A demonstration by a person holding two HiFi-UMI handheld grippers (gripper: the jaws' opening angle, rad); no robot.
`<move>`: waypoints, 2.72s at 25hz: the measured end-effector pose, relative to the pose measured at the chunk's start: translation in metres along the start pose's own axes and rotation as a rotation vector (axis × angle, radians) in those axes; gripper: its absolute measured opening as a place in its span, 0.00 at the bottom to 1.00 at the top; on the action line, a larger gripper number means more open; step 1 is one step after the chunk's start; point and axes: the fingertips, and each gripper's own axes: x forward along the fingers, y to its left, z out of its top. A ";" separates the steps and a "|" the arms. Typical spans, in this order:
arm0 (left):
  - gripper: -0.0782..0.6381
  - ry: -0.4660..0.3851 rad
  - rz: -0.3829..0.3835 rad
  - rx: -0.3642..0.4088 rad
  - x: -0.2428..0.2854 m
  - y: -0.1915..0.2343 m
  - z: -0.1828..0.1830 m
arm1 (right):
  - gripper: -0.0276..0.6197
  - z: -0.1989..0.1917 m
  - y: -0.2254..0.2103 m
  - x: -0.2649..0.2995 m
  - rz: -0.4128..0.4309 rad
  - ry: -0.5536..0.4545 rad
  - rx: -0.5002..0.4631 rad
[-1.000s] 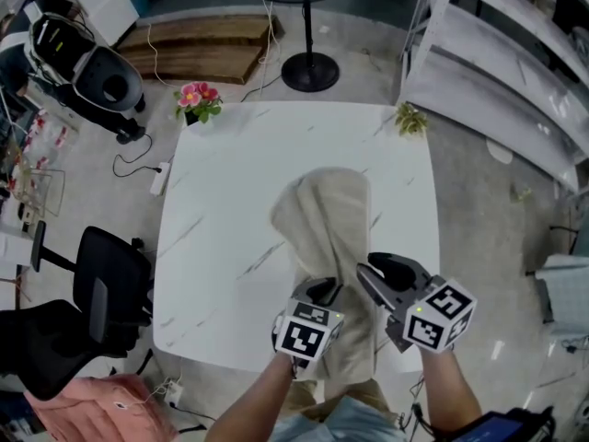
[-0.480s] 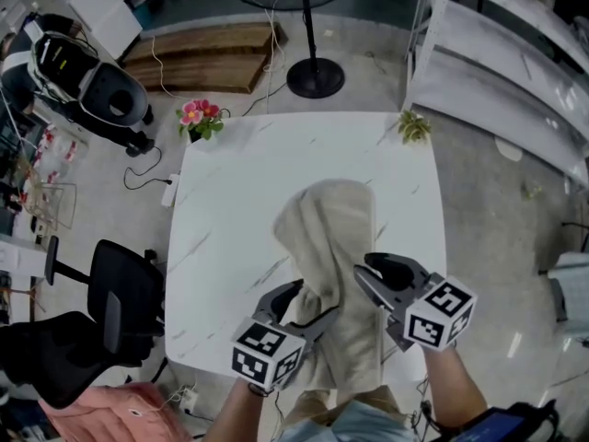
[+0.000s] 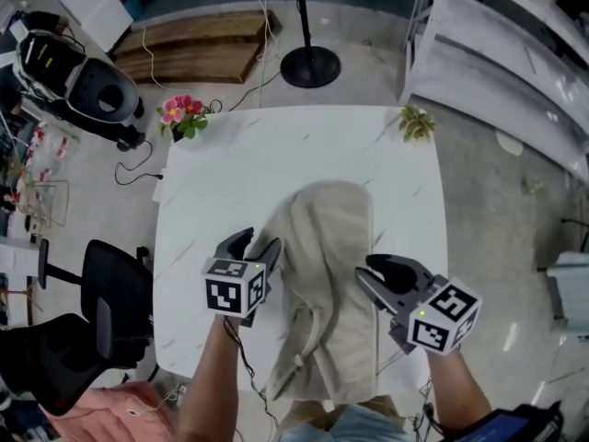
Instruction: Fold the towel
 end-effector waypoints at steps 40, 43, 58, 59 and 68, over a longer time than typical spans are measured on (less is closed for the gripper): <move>0.18 0.210 -0.015 0.573 0.046 0.069 0.026 | 0.27 0.009 -0.167 0.084 -0.311 0.352 -0.347; 0.17 0.221 0.013 0.624 0.049 0.077 0.032 | 0.26 0.009 -0.165 0.087 -0.299 0.386 -0.394; 0.17 0.244 0.142 0.803 0.080 0.114 0.075 | 0.11 0.037 -0.186 0.113 -0.364 0.421 -0.516; 0.17 0.239 0.156 0.823 0.083 0.115 0.080 | 0.11 0.040 -0.190 0.116 -0.369 0.417 -0.517; 0.17 0.207 0.193 0.896 0.120 0.129 0.125 | 0.11 0.080 -0.234 0.139 -0.411 0.401 -0.541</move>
